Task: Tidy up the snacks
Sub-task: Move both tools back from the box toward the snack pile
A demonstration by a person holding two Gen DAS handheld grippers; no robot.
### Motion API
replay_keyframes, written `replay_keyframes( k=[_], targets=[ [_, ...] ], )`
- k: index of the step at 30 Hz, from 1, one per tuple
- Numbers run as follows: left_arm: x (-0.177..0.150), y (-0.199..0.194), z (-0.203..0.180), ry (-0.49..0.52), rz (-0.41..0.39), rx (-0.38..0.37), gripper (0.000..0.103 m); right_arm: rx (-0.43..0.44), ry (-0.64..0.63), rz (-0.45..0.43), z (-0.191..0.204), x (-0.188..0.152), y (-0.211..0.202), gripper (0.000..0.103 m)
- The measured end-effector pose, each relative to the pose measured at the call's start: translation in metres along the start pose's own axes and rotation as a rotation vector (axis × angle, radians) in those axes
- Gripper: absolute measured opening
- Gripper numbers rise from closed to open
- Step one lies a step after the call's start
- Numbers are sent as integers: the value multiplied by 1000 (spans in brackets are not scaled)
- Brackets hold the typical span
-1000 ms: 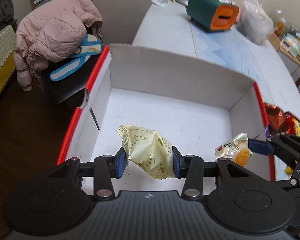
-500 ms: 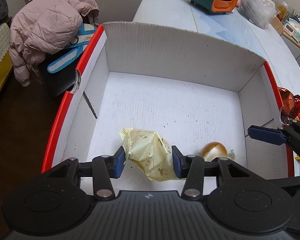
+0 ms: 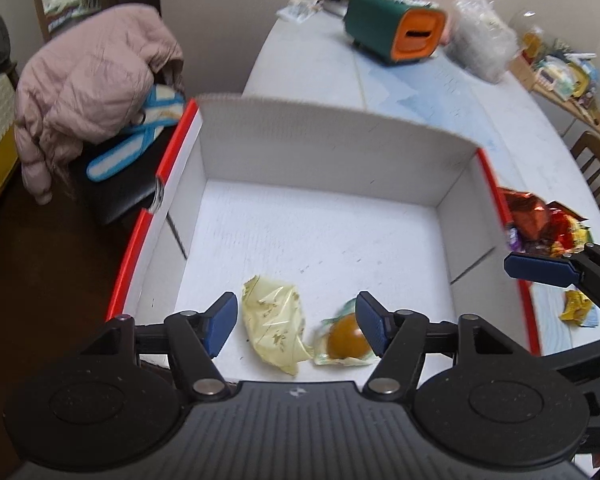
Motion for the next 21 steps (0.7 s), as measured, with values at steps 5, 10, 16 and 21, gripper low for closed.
replay_keyframes(
  k=[5, 10, 16, 21],
  targets=[
    [-4, -22, -16, 37, -50, -42, 65, -2, 36, -42, -5, -4, -23, 94],
    [-10, -40, -36, 76, -84, -88, 74, -22, 77, -85, -13, -13, -49, 96],
    [-16, -55, -63, 91, -108, -176, 77, -63, 137, -130, -30, -30, -84, 98],
    [-22, -65, -89, 119, -136, -247, 85, -117, 183, -172, -51, -51, -116, 103]
  ],
)
Point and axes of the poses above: each gripper's, at about its wrist camera, not at the fingertips, and y roughly the way its jaws point, z to its left, x to its top, the point moved 1 cm from there along y, roughly the way its jaws point, and after that the axes turned 8 degrees about -y, right-handed, at the moved point
